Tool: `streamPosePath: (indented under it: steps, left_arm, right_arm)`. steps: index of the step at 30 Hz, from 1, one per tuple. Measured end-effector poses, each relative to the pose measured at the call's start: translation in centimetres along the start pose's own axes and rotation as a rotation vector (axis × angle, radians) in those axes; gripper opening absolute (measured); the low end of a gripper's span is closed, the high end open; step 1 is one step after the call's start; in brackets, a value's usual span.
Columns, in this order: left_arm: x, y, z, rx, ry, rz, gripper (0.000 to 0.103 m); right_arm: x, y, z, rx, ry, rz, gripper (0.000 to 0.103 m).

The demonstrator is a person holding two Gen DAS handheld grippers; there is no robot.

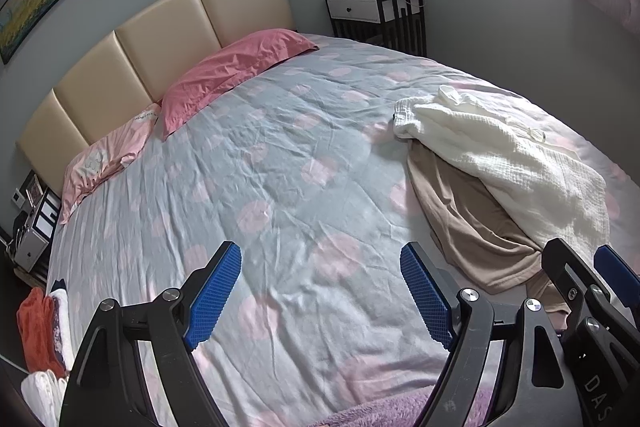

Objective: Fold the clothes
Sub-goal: 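Move both open grippers toward the white muslin shirt on the bed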

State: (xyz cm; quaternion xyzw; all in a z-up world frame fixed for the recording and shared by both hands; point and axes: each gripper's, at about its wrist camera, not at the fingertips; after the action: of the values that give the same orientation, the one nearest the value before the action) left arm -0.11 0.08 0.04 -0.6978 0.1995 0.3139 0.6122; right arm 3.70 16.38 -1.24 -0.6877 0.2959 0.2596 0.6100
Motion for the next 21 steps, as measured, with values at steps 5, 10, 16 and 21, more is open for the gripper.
streamPosePath:
  steps: [5,10,16,21]
  left_arm:
    - [-0.16,0.11,-0.02,0.002,0.001,-0.003,0.083]
    - [0.19,0.16,-0.21,0.005,0.009,0.003,0.083]
    - [-0.06,0.3,-0.15,-0.002,0.002,-0.003,0.083]
    - [0.01,0.38,-0.52,-0.006,-0.003,-0.006,0.083]
  right_arm:
    - [-0.01,-0.1,0.01,0.004,-0.004,0.002,0.065]
    - [0.1,0.21,-0.15,0.0,-0.002,-0.007,0.065]
    - [-0.09,0.11,-0.01,-0.005,0.004,-0.006,0.065]
    - [-0.15,-0.03,-0.28,-0.011,0.002,-0.004,0.065]
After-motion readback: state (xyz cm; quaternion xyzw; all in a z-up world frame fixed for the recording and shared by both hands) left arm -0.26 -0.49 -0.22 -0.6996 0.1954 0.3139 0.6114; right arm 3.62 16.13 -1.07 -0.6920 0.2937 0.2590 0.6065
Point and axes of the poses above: each gripper's, at about its wrist camera, not at the fingertips, and y roughly the way its jaws point, z to its right, x to its underside, and after that the axes turned 14 degrees about -y, right-handed
